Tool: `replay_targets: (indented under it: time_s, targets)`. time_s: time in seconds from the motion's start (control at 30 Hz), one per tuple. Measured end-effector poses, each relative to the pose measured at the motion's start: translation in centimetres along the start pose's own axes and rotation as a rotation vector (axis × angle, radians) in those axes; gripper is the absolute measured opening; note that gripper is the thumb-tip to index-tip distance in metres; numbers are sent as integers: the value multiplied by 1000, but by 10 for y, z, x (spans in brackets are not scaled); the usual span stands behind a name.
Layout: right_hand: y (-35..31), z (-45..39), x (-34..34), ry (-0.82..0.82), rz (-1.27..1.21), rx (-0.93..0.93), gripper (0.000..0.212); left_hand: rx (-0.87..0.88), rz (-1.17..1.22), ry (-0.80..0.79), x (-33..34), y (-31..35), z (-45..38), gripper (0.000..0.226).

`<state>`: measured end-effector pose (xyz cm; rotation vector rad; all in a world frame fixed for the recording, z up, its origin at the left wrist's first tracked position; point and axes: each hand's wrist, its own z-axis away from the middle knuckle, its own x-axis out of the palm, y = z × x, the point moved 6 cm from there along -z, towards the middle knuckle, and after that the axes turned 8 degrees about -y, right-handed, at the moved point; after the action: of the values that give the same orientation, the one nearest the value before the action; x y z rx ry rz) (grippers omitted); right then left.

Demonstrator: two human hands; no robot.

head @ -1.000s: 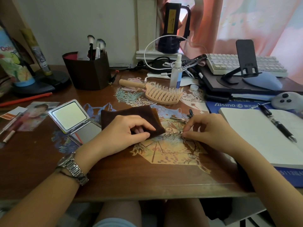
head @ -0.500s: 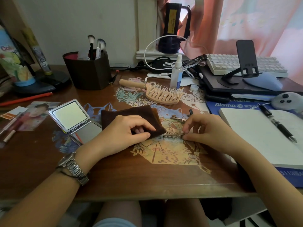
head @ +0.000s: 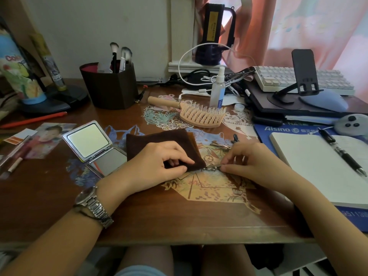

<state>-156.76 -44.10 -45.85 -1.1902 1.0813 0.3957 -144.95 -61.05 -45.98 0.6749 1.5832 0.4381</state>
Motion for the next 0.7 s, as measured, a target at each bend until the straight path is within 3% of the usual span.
replay_targets:
  time_s: [0.27,0.5,0.7]
  targets:
    - [-15,-9,8,16,-8,-41,4,3,-7,-19,1,0,-1,24]
    - [-22,-14,14,11,-21,-48,15,11,-3,-20,1,0,-1,25]
    - [-27,-18,17,18,1,-70,4,18,-1,-14,1,-1,-2,26]
